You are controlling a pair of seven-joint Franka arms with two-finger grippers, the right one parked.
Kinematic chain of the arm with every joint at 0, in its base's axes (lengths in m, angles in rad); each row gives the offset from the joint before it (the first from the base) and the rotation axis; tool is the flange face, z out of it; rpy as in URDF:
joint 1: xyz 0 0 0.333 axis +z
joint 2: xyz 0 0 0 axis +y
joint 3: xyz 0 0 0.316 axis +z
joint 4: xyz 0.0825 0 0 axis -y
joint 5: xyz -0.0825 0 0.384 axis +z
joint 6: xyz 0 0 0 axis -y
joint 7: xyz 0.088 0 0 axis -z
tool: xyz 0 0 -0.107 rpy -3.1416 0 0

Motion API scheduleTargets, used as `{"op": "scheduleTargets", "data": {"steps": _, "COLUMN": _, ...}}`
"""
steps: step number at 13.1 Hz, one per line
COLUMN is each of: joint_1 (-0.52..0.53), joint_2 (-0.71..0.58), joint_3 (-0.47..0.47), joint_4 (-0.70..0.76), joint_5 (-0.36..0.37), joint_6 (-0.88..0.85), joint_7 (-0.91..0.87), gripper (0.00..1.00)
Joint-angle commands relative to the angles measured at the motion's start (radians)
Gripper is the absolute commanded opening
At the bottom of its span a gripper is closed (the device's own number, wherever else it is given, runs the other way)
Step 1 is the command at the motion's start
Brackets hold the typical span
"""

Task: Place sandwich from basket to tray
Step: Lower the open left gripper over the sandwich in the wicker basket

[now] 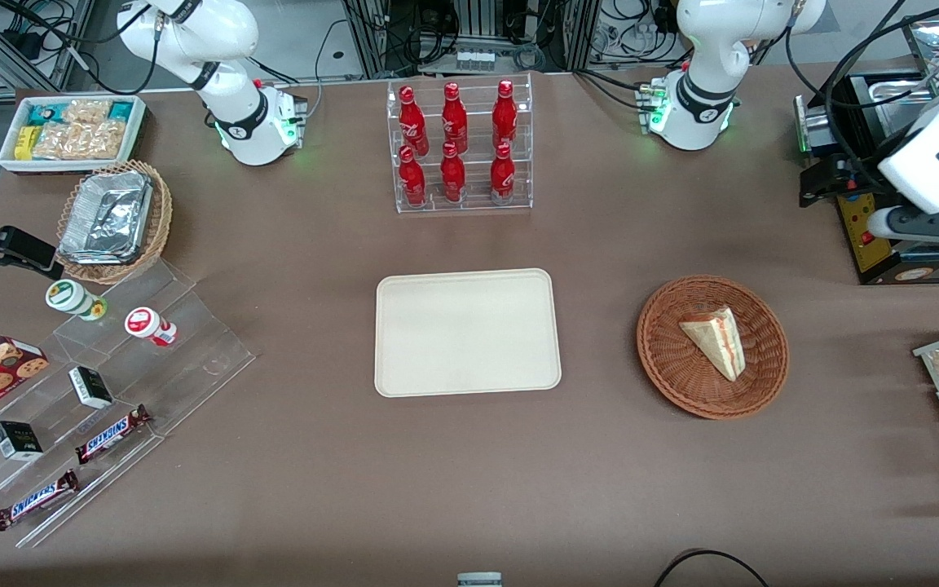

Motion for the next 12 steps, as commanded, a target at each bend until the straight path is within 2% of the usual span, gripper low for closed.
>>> {"op": "scheduleTargets", "data": {"steps": 1, "joint_1": -0.006, "joint_2": 0.0, "joint_3": -0.009, "joint_4": -0.01, "joint_5": 0.019, "joint_6": 0.027, "joint_7": -0.011, "gripper": 1.0}}
{"op": "scheduleTargets", "data": {"steps": 4, "joint_1": -0.003, "joint_2": 0.027, "joint_3": -0.009, "joint_4": -0.042, "joint_5": 0.022, "joint_6": 0.091, "joint_7": -0.008, "gripper": 1.0}}
{"op": "scheduleTargets", "data": {"steps": 12, "joint_1": 0.006, "joint_2": 0.03, "joint_3": -0.005, "joint_4": -0.409, "joint_5": 0.023, "joint_6": 0.525, "joint_7": -0.011, "gripper": 1.0}}
